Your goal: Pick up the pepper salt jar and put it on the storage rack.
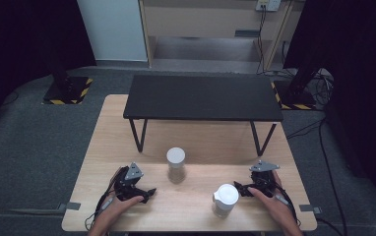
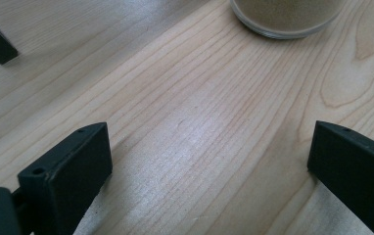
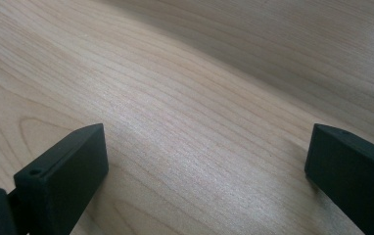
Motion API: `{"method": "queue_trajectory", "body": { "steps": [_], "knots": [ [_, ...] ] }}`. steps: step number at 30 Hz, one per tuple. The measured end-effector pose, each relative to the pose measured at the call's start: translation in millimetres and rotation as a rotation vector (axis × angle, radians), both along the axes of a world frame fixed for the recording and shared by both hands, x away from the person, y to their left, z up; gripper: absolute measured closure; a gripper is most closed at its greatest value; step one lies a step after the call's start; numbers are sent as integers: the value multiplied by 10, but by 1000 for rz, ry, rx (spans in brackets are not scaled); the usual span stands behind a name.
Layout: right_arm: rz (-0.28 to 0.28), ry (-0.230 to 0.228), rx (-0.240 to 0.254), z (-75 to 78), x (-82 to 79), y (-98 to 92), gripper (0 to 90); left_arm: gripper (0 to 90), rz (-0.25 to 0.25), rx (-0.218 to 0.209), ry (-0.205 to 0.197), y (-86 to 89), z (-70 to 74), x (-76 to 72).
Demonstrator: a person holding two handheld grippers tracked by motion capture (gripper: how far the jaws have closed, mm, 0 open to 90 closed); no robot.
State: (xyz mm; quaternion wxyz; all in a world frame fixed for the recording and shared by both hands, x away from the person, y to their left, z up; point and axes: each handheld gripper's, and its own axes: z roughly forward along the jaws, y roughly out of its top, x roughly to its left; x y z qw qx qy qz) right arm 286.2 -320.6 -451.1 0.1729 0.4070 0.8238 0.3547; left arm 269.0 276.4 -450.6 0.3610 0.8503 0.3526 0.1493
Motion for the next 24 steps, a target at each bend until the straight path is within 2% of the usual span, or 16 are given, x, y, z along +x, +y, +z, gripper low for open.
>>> {"method": "queue_trajectory", "body": {
  "steps": [24],
  "knots": [
    [-3, -1, 0, -1, -8, 4, 32, 14, 7, 1, 0, -13, 2, -10]
  ]
}}
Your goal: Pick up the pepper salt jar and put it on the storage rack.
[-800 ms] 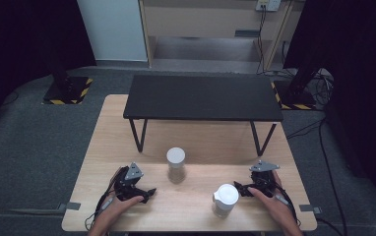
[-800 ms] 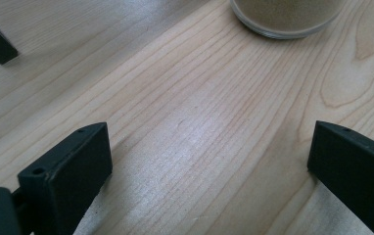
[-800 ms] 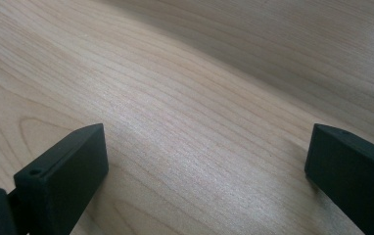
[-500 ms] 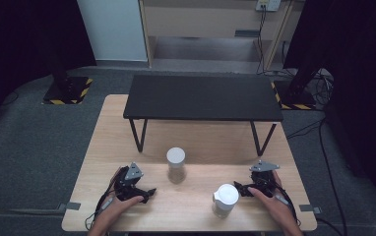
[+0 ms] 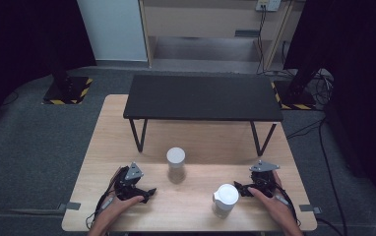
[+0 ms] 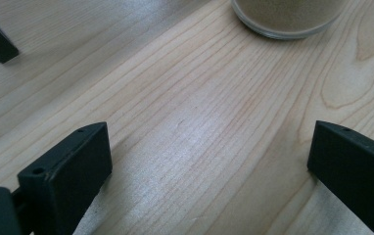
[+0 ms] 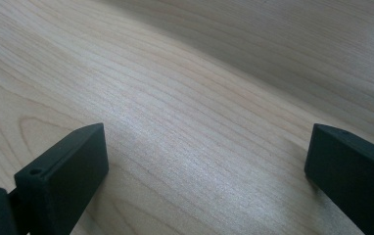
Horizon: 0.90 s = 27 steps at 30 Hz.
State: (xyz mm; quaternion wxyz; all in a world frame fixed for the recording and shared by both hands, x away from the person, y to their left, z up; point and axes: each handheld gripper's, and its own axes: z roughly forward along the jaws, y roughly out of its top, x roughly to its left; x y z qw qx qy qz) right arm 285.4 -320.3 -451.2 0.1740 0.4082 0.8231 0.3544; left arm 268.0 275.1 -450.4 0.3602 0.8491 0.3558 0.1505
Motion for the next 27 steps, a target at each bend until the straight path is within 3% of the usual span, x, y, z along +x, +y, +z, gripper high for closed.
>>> {"method": "queue_trajectory", "body": {
  "steps": [5, 14, 27],
  "knots": [
    [0, 0, 0, 0, 0, 0, 32, 17, -13, 1, -5, 3, 1, -1],
    [-1, 0, 0, 0, -1, 1, 32, 23, -40, -23, -66, -48, 86, -53],
    [-3, 0, 0, 0, -5, 3, 33, 36, -60, -72, -80, -112, 149, 6]
  ]
}}
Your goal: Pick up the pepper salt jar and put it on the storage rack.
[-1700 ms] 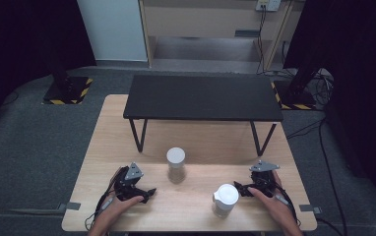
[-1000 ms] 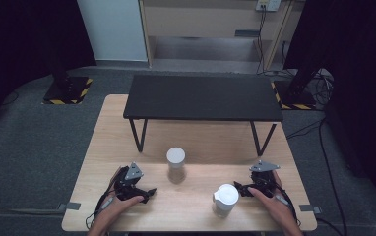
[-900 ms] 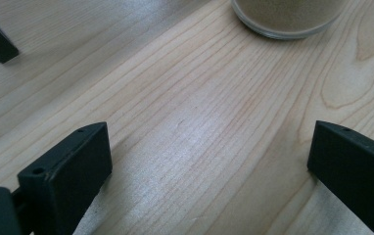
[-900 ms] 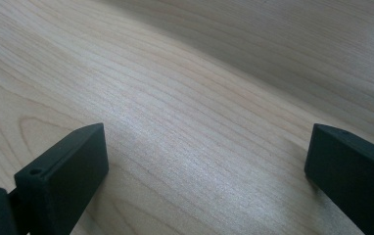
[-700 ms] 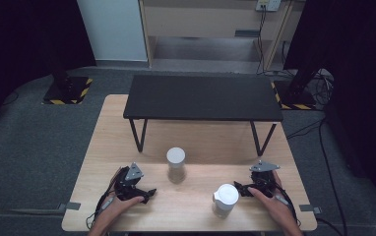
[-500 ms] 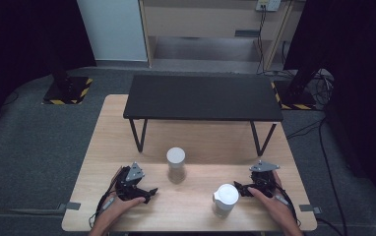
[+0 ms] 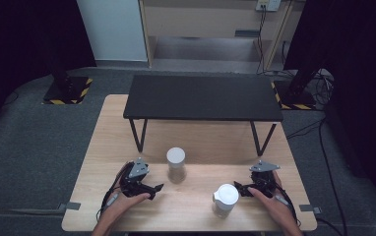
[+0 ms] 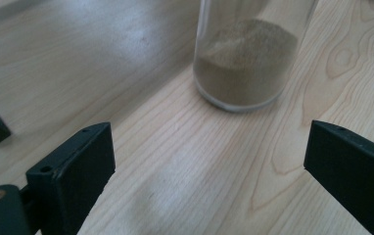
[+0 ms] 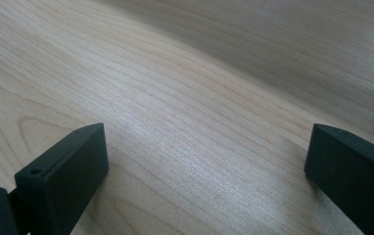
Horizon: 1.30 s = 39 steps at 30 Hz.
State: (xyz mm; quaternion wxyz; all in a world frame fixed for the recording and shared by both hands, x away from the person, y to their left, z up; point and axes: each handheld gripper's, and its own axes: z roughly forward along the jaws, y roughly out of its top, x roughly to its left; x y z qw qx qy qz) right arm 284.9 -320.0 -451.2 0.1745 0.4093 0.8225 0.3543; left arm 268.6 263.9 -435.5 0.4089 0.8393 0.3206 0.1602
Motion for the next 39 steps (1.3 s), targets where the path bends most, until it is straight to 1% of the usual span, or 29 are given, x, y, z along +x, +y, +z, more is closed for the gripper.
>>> {"method": "queue_trajectory", "body": {
  "steps": [5, 8, 9, 12, 17, 22, 24, 28, 31, 39],
  "knots": [
    [-1, 0, 0, 0, -2, 1, 33, 37, -12, -20, -10, -32, 30, 42],
    [-2, -3, -1, -2, -8, 2, 35, 37, -25, -43, -21, -86, 44, 65],
    [-2, -3, -1, -2, -8, 2, 35, 37, -25, -43, -21, -86, 44, 65],
    [-5, -3, 0, -3, -15, 4, 36, 37, -44, -44, -33, -172, 67, 90],
    [-7, -3, 1, -3, -22, 5, 37, 37, -60, -58, -30, -217, 87, 130],
    [-10, -2, 2, -3, -25, 7, 38, 36, -55, -65, -34, -245, 97, 154],
    [-9, -3, 1, -3, -25, 6, 38, 35, -47, -83, -33, -244, 80, 176],
    [-9, -3, 1, -3, -26, 7, 38, 34, -44, -83, -34, -266, 69, 188],
    [-9, -3, 1, -3, -26, 7, 38, 37, -41, -92, -37, -279, 53, 201],
    [-10, -4, 1, -4, -29, 7, 38, 30, -32, -125, -46, -284, 41, 240]
  ]
}}
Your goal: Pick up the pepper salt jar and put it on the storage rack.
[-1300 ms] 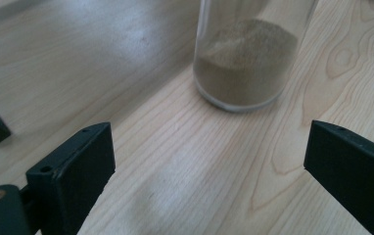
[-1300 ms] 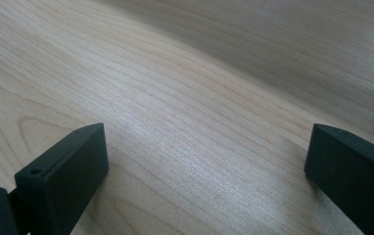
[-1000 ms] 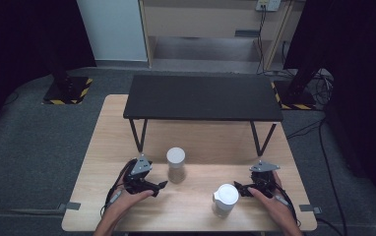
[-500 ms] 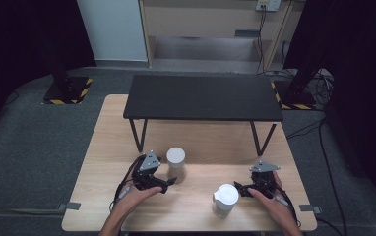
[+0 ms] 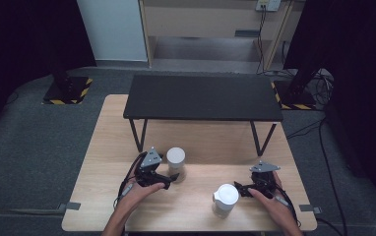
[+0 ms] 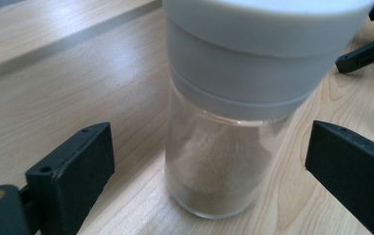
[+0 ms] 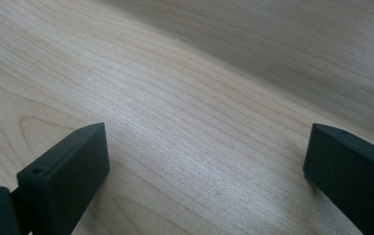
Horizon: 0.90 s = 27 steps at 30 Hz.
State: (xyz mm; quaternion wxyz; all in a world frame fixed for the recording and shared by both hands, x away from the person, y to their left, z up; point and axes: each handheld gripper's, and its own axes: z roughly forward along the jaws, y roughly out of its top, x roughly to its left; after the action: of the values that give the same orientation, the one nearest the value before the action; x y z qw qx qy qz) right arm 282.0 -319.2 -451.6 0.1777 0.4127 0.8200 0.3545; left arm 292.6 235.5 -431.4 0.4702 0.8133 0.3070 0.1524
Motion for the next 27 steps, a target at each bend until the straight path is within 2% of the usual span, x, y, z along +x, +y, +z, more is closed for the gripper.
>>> {"method": "queue_trajectory", "body": {
  "steps": [5, 8, 9, 12, 14, 16, 17, 21, 27],
  "knots": [
    [0, 1, 0, 0, 0, 0, 38, 28, -17, -3, -8, -51, 4, 22],
    [-1, 1, 0, 0, -3, 1, 39, 50, -11, -22, -17, -72, -6, 27],
    [-1, 0, -1, 1, -5, 1, 40, 65, -13, -46, -14, -62, -17, 50],
    [-1, 0, -1, 1, -5, 1, 39, 80, -13, -64, -12, -57, -21, 73],
    [-2, 1, 0, 1, -5, 1, 40, 125, -14, -93, -14, -50, -29, 95],
    [-2, 0, 0, 1, -5, 1, 40, 144, -16, -100, -13, -45, -29, 104],
    [-1, 0, -1, 1, -5, 0, 40, 188, -25, -118, -8, -30, -37, 126],
    [-2, 0, 0, 1, -7, 0, 40, 296, -37, -123, -3, -20, -33, 150],
    [-2, 0, 0, 1, -7, 0, 40, 317, -42, -86, -24, -52, 27, 129]
  ]
}}
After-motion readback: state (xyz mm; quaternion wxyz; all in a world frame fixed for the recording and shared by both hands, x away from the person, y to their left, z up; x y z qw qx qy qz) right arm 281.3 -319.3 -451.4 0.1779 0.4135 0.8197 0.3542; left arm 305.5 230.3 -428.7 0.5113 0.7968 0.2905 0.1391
